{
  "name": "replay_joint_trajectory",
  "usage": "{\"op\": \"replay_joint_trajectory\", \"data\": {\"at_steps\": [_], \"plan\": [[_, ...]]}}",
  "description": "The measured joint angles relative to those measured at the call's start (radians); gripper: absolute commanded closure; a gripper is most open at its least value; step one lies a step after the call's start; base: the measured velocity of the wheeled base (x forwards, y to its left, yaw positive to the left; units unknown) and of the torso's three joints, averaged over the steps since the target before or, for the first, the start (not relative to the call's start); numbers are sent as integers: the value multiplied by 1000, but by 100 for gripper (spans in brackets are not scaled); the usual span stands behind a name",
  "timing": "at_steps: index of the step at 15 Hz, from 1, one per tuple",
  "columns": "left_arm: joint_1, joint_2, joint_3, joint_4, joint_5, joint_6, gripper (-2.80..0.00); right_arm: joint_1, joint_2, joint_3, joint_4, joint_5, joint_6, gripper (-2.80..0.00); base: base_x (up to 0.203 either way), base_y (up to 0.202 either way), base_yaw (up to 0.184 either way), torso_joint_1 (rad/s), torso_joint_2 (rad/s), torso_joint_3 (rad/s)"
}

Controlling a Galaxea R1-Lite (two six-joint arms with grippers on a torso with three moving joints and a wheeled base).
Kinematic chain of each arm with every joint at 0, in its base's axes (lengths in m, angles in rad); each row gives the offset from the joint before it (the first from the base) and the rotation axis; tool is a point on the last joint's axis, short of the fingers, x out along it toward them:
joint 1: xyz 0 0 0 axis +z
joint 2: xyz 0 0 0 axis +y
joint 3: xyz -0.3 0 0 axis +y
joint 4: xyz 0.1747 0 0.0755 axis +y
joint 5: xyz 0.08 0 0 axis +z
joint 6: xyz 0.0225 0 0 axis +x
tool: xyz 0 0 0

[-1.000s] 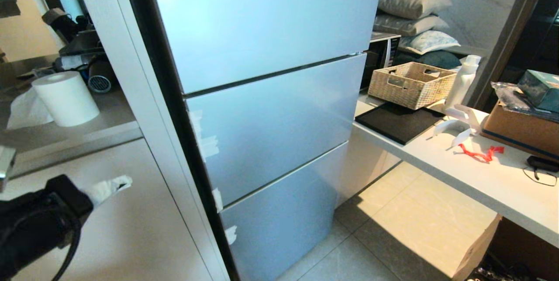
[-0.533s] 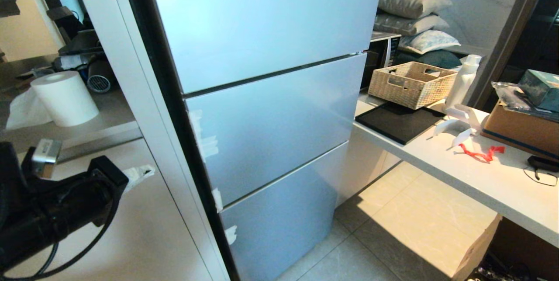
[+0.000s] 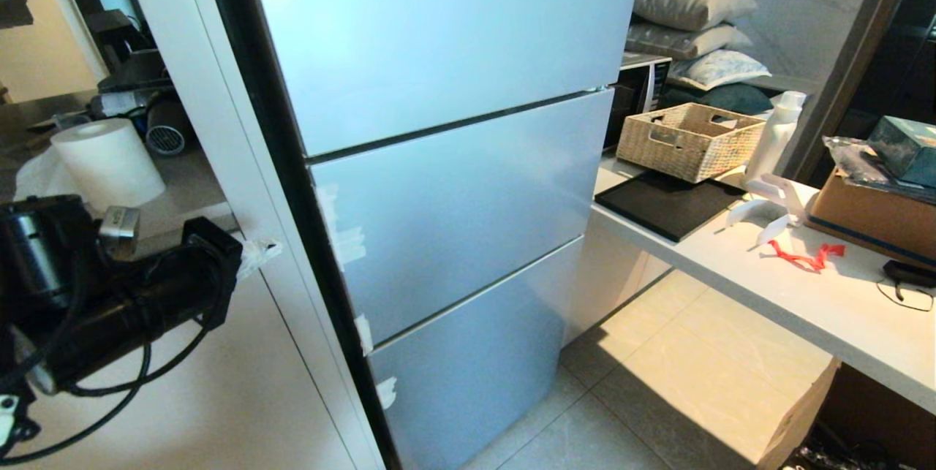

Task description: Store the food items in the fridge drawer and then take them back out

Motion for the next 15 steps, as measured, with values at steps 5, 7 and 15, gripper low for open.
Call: {"op": "replay_joint_trajectory", "data": {"at_steps": [5, 7, 15], "plan": [[-2, 157, -70, -198, 8, -29, 0, 0, 0, 0, 0, 0, -1, 0, 0, 0, 0, 0, 0, 0], [-2, 210, -97, -266, 39, -29, 0, 0, 0, 0, 0, 0, 0, 0, 0, 0, 0, 0, 0, 0], [-2, 346, -240, -311, 122, -28, 0, 0, 0, 0, 0, 0, -1, 0, 0, 0, 0, 0, 0, 0]]}}
